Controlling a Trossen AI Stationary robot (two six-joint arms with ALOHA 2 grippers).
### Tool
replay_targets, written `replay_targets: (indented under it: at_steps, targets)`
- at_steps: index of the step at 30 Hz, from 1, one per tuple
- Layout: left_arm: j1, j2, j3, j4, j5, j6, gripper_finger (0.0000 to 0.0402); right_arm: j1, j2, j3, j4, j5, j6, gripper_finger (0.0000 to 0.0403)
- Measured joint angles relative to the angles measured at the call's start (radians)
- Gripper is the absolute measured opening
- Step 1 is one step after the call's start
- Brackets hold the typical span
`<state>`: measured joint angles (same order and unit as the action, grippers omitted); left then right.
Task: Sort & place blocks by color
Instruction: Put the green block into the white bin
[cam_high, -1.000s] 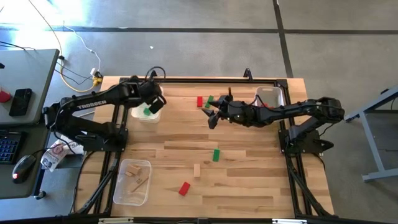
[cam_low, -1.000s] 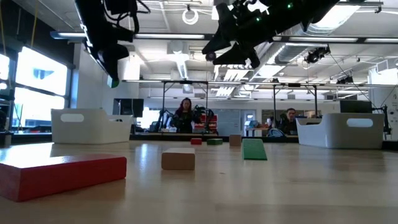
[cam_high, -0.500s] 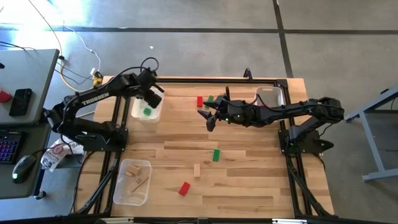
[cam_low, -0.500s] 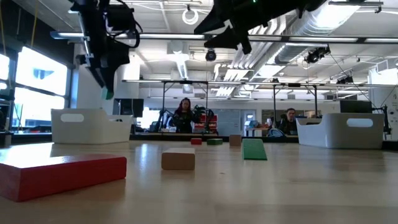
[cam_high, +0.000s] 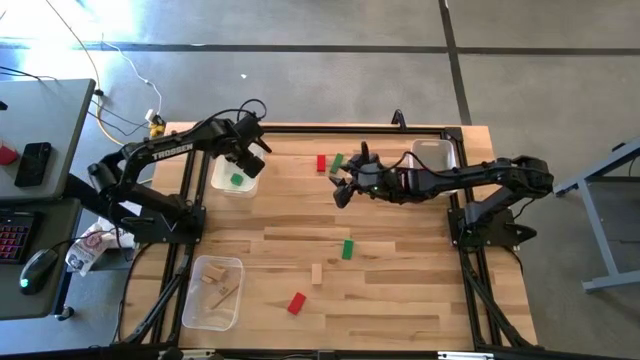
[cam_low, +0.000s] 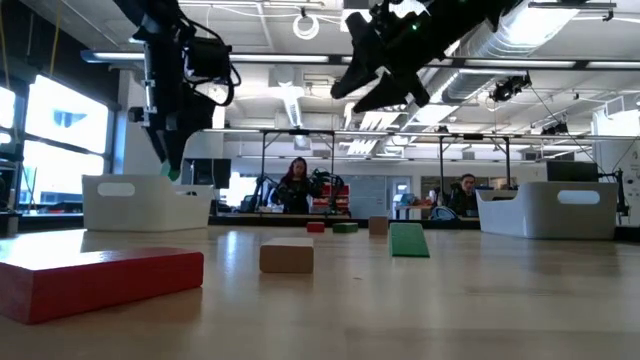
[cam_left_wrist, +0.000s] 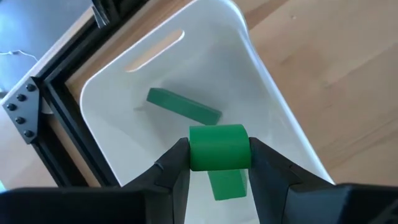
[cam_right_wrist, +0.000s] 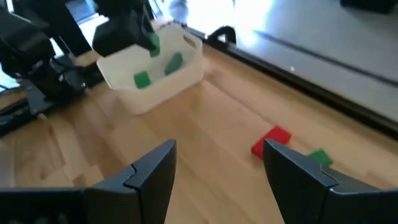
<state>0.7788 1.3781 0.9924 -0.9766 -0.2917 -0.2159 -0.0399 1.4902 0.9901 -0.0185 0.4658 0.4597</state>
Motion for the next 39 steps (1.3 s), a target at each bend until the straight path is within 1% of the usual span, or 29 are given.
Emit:
replay_targets:
  at_steps: [6,11,17,19,23,27,32,35,39]
  targets:
    - [0.0,0.033,0.0,-0.009,0.009,0.002,0.0124,0.019,0.0,0.0,-0.074,-0.074,0.038,0.0226]
    - [0.0,0.052,0.0,-0.024,0.037,0.009,0.0134,0.044,0.0,0.0,-0.133,-0.178,0.029,0.0226]
    - [0.0,0.07,0.0,-0.027,0.042,0.01,0.0137,0.076,0.0,0.0,-0.187,-0.29,-0.003,0.0226]
    - [0.0,0.073,0.0,-0.027,0.042,0.013,0.0138,0.09,0.0,0.0,-0.191,-0.305,-0.035,0.0226]
    - [0.0,0.074,0.0,-0.03,0.043,0.075,0.0138,0.124,0.0,0.0,-0.196,-0.337,-0.131,0.0226]
    - [0.0,0.074,0.0,-0.061,0.042,0.044,0.0139,0.156,0.0,0.0,-0.198,-0.371,-0.202,0.0226]
    - [0.0,0.074,0.0,-0.082,0.038,0.032,0.0139,0.183,0.0,0.0,-0.219,-0.369,-0.21,0.0226]
    - [0.0,0.074,0.0,-0.082,0.03,-0.002,0.0139,0.187,0.0,0.0,-0.232,-0.364,-0.205,0.0226]
    - [0.002,0.074,0.0,-0.081,-0.032,-0.066,0.0139,0.187,0.0,0.0,-0.232,-0.362,-0.202,0.0226]
